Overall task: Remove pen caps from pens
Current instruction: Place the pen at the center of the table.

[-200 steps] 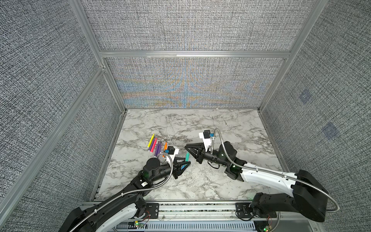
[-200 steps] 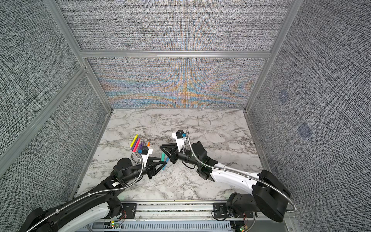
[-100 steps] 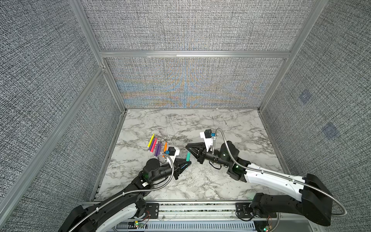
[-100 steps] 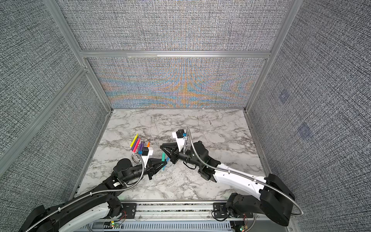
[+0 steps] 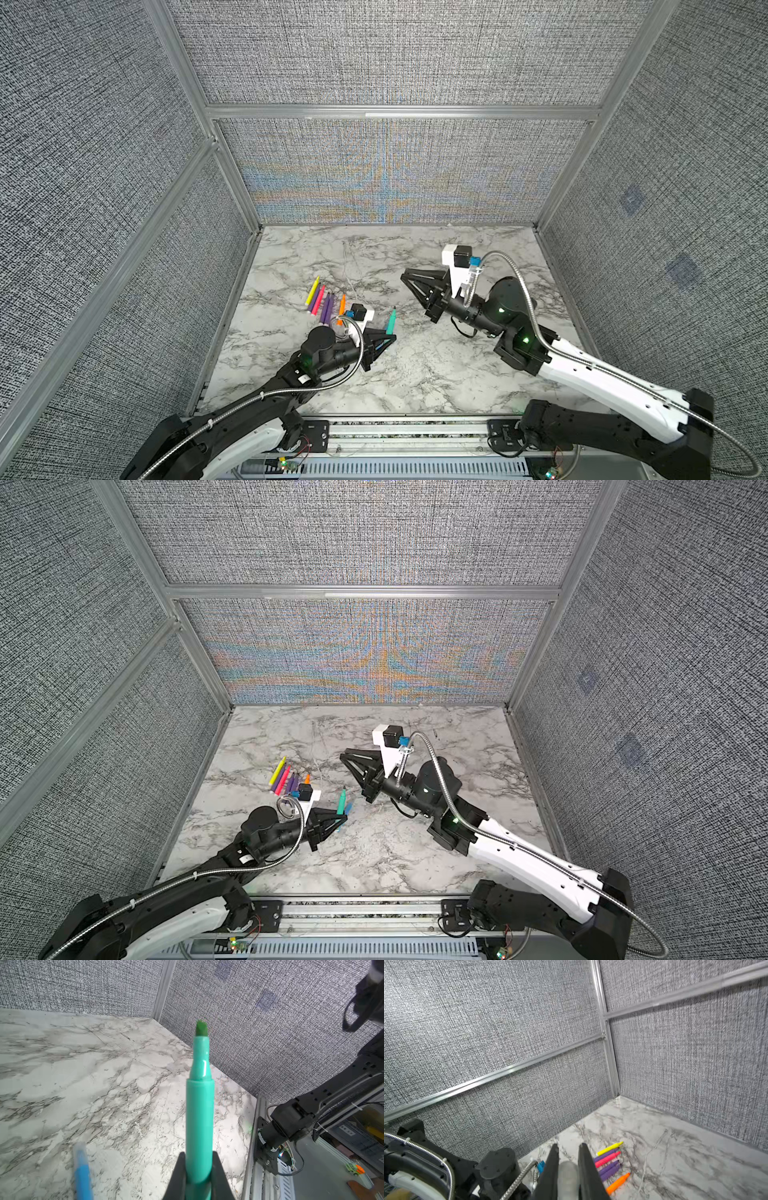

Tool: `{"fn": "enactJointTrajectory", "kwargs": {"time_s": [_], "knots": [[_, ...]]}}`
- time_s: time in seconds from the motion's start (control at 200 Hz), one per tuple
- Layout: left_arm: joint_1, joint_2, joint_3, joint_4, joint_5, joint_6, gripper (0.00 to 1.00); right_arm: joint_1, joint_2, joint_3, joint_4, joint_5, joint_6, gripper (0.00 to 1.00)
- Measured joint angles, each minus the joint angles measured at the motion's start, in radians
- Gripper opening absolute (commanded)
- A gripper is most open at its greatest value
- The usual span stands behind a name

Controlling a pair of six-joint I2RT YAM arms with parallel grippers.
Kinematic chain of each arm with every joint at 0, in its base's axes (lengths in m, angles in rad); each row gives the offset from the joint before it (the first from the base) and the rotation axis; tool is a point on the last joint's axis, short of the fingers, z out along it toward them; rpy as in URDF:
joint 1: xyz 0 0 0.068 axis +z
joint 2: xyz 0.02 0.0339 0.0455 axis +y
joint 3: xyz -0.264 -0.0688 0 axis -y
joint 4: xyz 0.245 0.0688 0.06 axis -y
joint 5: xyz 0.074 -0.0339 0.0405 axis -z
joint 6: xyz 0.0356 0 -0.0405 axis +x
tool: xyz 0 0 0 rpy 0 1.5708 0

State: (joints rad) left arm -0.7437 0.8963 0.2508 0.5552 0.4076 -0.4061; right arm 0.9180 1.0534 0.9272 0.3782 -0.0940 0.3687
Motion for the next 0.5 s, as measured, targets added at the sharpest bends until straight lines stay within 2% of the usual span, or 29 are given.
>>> {"fn": "enactJointTrajectory", "kwargs": {"time_s": [0.09, 0.175, 0.33, 0.495], "knots": [[0.000, -0.003, 0.000, -0.012, -0.011, -0.005, 0.00, -0.002, -0.033, 0.014, -0.037, 0.044, -0.031, 0.00], [0.000, -0.019, 0.025, -0.089, -0.071, -0.005, 0.00, -0.002, -0.088, 0.032, -0.108, 0.108, -0.069, 0.00], [0.001, -0.002, 0.177, -0.344, -0.299, -0.002, 0.00, -0.002, -0.210, 0.022, -0.303, 0.319, -0.129, 0.00], [0.017, 0.163, 0.359, -0.605, -0.519, 0.023, 0.00, -0.005, -0.371, -0.148, -0.511, 0.529, -0.137, 0.00]]}}
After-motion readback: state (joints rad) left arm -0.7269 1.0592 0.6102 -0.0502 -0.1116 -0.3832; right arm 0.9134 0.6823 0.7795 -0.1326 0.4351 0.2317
